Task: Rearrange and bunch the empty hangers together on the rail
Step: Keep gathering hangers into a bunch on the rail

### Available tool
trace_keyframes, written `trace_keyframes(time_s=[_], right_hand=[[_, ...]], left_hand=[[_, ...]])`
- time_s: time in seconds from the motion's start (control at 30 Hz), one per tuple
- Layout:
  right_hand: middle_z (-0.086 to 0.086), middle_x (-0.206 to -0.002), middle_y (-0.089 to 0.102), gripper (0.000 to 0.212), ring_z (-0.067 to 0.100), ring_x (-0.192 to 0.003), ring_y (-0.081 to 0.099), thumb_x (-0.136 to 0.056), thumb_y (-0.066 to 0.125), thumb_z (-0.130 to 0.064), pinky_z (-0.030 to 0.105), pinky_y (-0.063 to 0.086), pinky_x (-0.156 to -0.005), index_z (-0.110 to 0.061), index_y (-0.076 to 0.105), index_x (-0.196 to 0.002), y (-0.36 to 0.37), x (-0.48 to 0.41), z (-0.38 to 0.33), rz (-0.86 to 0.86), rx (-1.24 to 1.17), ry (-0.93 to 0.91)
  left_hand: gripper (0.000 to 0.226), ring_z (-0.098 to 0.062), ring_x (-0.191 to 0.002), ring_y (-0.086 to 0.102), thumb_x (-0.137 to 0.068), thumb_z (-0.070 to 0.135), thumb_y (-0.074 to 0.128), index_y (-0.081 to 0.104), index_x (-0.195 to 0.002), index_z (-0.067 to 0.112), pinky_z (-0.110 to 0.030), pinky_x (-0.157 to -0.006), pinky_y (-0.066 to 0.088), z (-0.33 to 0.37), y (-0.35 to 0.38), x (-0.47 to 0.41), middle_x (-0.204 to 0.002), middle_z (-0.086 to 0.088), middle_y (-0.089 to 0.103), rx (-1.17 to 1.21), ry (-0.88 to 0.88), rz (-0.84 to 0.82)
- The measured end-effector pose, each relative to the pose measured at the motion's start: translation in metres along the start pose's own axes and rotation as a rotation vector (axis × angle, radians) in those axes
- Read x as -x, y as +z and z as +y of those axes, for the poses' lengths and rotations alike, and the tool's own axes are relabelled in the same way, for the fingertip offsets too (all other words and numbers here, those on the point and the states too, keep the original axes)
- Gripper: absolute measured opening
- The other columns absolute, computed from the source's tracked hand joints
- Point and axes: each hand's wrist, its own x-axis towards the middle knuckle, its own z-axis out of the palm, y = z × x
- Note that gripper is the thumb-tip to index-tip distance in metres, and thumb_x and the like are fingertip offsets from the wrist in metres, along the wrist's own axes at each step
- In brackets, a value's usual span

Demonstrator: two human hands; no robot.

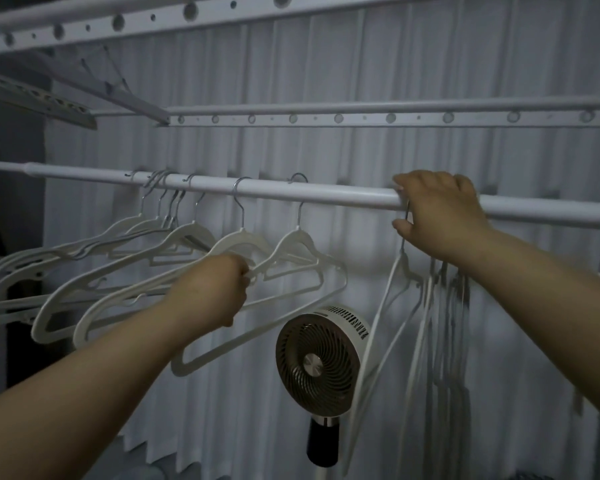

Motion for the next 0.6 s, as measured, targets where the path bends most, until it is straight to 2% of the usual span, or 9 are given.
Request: trace_keyframes(time_s=[0.07, 0.1, 0.23, 0.33, 0.5, 0.6], right_hand=[[0.007, -0.144, 0.036, 0.060, 0.027, -0.131, 0.032, -0.088, 0.054, -0.029, 0.037, 0.015, -0.110, -0.016, 0.029, -0.141, -0.004, 0.002, -0.005, 0.056, -0.028, -0.033], [0.007, -0.144, 0.036, 0.059, 0.027, -0.132, 0.032, -0.087, 0.054, -0.028, 0.036, 0.015, -0.110, -0.016, 0.031, -0.141, -0.006, 0.003, -0.010, 0.081, -0.044, -0.057], [0.005, -0.144, 0.037, 0.056, 0.024, -0.133, 0.030, -0.088, 0.053, -0.029, 0.034, 0.012, -0.111, -0.016, 0.035, -0.139, -0.007, 0.011, -0.033, 0.063, -0.053, -0.174], [0.004, -0.144, 0.037, 0.054, 0.023, -0.134, 0.029, -0.088, 0.052, -0.029, 0.036, 0.009, -0.114, -0.017, 0.035, -0.138, -0.002, 0.016, -0.043, 0.030, -0.027, -0.237], [0.000, -0.145, 0.035, 0.053, 0.020, -0.135, 0.026, -0.090, 0.048, -0.031, 0.035, 0.008, -0.115, -0.020, 0.032, -0.140, -0.003, 0.020, -0.046, -0.053, 0.032, -0.226], [0.000, -0.144, 0.036, 0.052, 0.020, -0.135, 0.027, -0.091, 0.047, -0.030, 0.034, 0.007, -0.115, -0.019, 0.033, -0.140, -0.006, 0.021, -0.052, -0.074, 0.021, -0.199]], left_hand=[[0.023, -0.017, -0.057, 0.059, -0.094, 0.012, 0.043, 0.055, -0.114, 0.011, -0.028, -0.060, 0.049, -0.008, 0.001, 0.010, -0.100, -0.009, 0.070, 0.043, 0.015, 0.036], [0.023, -0.016, -0.054, 0.057, -0.094, 0.013, 0.043, 0.056, -0.113, 0.011, -0.027, -0.058, 0.049, -0.012, 0.002, 0.014, -0.098, -0.009, 0.070, 0.050, 0.021, 0.058], [0.025, -0.024, -0.071, 0.057, -0.095, 0.016, 0.041, 0.060, -0.109, 0.008, -0.035, -0.073, 0.052, -0.017, 0.006, 0.016, -0.099, -0.011, 0.069, 0.014, 0.015, 0.104], [0.025, -0.026, -0.073, 0.057, -0.095, 0.016, 0.040, 0.061, -0.105, 0.007, -0.035, -0.075, 0.051, -0.015, 0.006, 0.005, -0.099, -0.012, 0.070, 0.006, 0.016, 0.114], [0.023, -0.028, -0.084, 0.061, -0.091, 0.007, 0.044, 0.061, -0.106, 0.003, -0.035, -0.079, 0.050, -0.006, 0.004, -0.018, -0.099, -0.013, 0.066, -0.031, 0.024, 0.060], [0.026, -0.030, -0.099, 0.063, -0.093, 0.008, 0.043, 0.059, -0.113, 0.001, -0.036, -0.083, 0.050, -0.006, 0.010, -0.024, -0.109, -0.016, 0.065, -0.096, 0.064, 0.014]])
